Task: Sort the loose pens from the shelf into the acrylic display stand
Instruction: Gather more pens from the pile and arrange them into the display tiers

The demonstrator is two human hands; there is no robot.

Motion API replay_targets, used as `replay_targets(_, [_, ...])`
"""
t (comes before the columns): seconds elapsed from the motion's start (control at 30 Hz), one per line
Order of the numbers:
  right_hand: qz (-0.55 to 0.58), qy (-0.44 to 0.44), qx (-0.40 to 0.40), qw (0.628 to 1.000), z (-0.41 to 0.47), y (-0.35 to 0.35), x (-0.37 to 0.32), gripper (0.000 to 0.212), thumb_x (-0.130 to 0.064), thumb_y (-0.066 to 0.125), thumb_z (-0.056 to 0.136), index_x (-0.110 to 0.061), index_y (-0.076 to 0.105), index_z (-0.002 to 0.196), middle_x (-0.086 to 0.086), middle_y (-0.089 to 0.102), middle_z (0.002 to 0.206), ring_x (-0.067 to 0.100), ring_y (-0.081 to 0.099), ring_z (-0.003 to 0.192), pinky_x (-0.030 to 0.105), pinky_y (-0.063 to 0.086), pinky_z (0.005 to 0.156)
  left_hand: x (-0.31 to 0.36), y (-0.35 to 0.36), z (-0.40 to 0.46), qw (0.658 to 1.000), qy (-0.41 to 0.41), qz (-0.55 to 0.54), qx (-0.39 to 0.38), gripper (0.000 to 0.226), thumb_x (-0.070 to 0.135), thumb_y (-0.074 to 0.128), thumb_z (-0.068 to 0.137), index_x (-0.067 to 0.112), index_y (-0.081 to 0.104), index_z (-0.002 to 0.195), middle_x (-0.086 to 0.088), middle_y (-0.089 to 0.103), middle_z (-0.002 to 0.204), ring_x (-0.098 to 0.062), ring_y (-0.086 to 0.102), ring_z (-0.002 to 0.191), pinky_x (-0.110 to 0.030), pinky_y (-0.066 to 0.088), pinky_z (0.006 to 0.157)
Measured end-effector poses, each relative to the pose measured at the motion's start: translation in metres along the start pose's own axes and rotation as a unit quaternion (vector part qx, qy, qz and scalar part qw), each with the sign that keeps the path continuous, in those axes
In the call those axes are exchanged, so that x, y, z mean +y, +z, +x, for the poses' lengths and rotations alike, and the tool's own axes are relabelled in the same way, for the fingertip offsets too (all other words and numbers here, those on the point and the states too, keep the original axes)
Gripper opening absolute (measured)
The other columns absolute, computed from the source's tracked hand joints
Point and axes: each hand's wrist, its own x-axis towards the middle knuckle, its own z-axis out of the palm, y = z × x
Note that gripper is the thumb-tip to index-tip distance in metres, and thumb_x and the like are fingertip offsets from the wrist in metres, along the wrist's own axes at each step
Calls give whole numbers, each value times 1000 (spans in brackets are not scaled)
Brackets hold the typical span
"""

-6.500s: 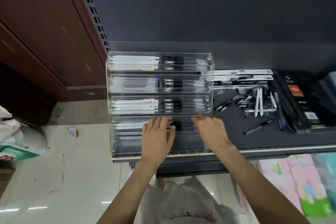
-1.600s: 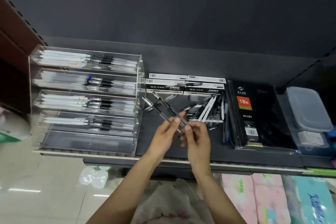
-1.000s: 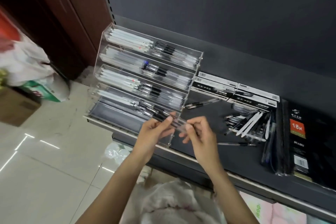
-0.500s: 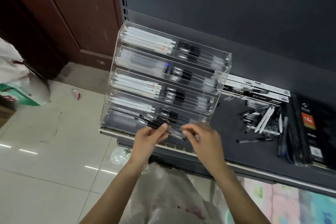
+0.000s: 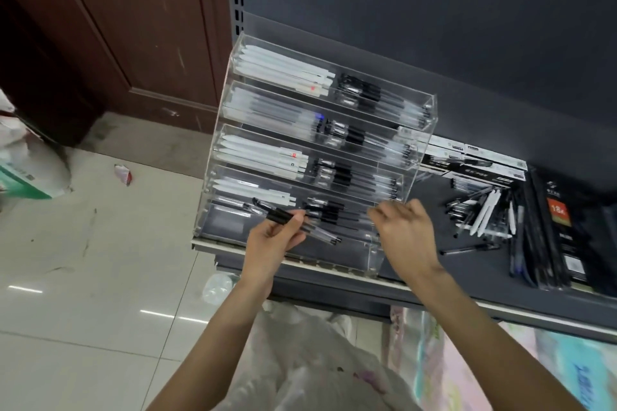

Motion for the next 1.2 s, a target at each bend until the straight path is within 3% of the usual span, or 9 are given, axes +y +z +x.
replay_targets(0.13, [-36, -46, -16, 998, 7, 0, -2, 32, 7, 72, 50, -11, 67, 75, 2, 61, 60, 19, 57, 52, 29, 47, 63, 0, -4, 0, 1000, 2, 17, -7, 20, 16, 63, 89, 5, 71, 104, -4, 74, 93, -10, 70, 87, -22, 56, 82])
replay_targets(0.4, [-16, -69, -22, 997, 12, 7, -8, 32, 8, 75, 41, -11, 62, 63, 3, 59, 61, 18, 57, 54, 24, 48, 50, -3, -3, -4, 1000, 4, 11, -2, 21, 15, 64, 89, 2, 70, 104, -7, 73, 98, -9, 69, 84, -21, 56, 79])
replay_targets(0.53, [0, -74, 6, 997, 9, 14, -10, 40, 7, 75, 44, -10, 70, 80, 1, 62, 62, 16, 60, 55, 24, 49, 52, -5, 2, -8, 1000, -5, 5, -3, 13, 13, 63, 89, 6, 71, 96, -6, 73, 95, -10, 68, 83, -16, 54, 72])
replay_targets(0.77, [54, -51, 55, 996, 7, 23, -13, 32, 8, 62, 61, -9, 70, 87, 3, 65, 78, 18, 61, 66, 26, 52, 54, -4, 5, -13, 1000, -6, 10, -6, 16, 14, 64, 89, 5, 71, 99, -5, 73, 93, -9, 69, 81, -15, 54, 71])
replay_targets(0.93, [63, -20, 3, 998, 1, 25, -15, 45, 6, 74, 49, -13, 74, 90, -1, 67, 70, 15, 60, 54, 22, 49, 50, -3, 4, -15, 1000, -6, 6, -7, 14, 14, 63, 89, 6, 71, 98, 0, 75, 89, -7, 70, 81, -15, 54, 72])
replay_targets(1.13, [73, 40, -38, 996, 1, 16, -20, 40, 3, 78, 45, -13, 74, 81, -1, 66, 66, 14, 60, 53, 20, 46, 43, 0, 5, -15, 1000, -10, 8, -5, 16, 14, 62, 90, 5, 70, 100, -4, 73, 94, -9, 69, 83, -15, 54, 71])
replay_targets(1.2, [143, 87, -17, 986, -1, 4, -23, 35, -1, 81, 56, -14, 74, 88, 0, 68, 72, 16, 63, 58, 22, 50, 42, 1, 6, -14, 1000, -8, 8, -8, 14, 14, 63, 89, 7, 71, 98, -4, 73, 92, -10, 69, 83, -14, 54, 71])
